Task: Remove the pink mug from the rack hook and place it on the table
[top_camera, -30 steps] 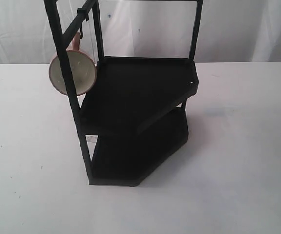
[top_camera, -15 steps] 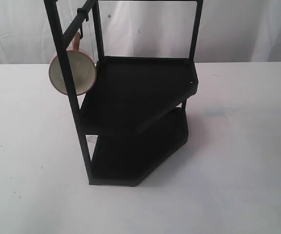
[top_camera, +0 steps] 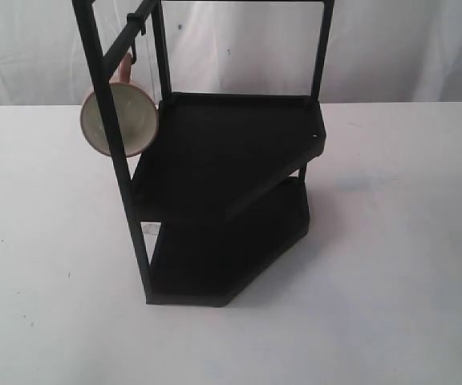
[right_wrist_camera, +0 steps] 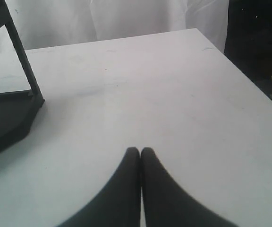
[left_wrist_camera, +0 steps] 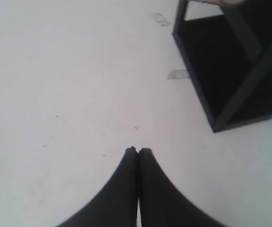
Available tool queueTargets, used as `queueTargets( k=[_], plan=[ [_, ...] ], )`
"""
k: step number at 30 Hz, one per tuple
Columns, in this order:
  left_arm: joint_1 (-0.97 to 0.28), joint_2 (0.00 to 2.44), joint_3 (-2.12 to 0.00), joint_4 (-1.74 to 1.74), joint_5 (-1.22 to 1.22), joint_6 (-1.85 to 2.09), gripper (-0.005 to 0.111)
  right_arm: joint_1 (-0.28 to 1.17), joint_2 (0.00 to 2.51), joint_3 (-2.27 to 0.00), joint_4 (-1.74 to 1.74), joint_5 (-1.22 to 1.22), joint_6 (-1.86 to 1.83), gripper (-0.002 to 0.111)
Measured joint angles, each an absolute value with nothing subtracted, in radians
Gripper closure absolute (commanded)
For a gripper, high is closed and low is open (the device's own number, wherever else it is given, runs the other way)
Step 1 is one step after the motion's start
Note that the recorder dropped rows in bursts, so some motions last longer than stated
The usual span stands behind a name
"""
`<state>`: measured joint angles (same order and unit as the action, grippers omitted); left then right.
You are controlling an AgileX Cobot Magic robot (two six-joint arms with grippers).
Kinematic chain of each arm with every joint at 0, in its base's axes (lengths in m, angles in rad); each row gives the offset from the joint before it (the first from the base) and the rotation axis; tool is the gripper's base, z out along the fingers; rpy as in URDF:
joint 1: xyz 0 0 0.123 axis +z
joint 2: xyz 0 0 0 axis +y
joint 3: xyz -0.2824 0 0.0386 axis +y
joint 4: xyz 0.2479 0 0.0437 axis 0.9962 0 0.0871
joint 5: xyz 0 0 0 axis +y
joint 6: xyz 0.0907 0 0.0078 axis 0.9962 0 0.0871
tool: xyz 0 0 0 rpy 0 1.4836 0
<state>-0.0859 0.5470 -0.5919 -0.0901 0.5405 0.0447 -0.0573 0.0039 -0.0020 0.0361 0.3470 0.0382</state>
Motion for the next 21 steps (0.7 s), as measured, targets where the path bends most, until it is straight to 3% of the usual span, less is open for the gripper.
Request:
queueTargets(
  k=[6,12,21],
  plan=[
    [-0.111,0.644,-0.803,-0.395,0.698,0.313,0.107,-0.057,0.004,-0.002,0.036,0.347,0.038,0.108],
    [-0.117,0.747,-0.869,-0.702,0.642,0.619,0.103,-0.057,0.004,-0.002,0.036,0.347,0.038,0.108],
    [-0.125,0.946,-0.869,-0.745,0.427,0.749,0.055,-0.057,0.004,-0.002,0.036,0.347,0.038,0.108]
  ],
)
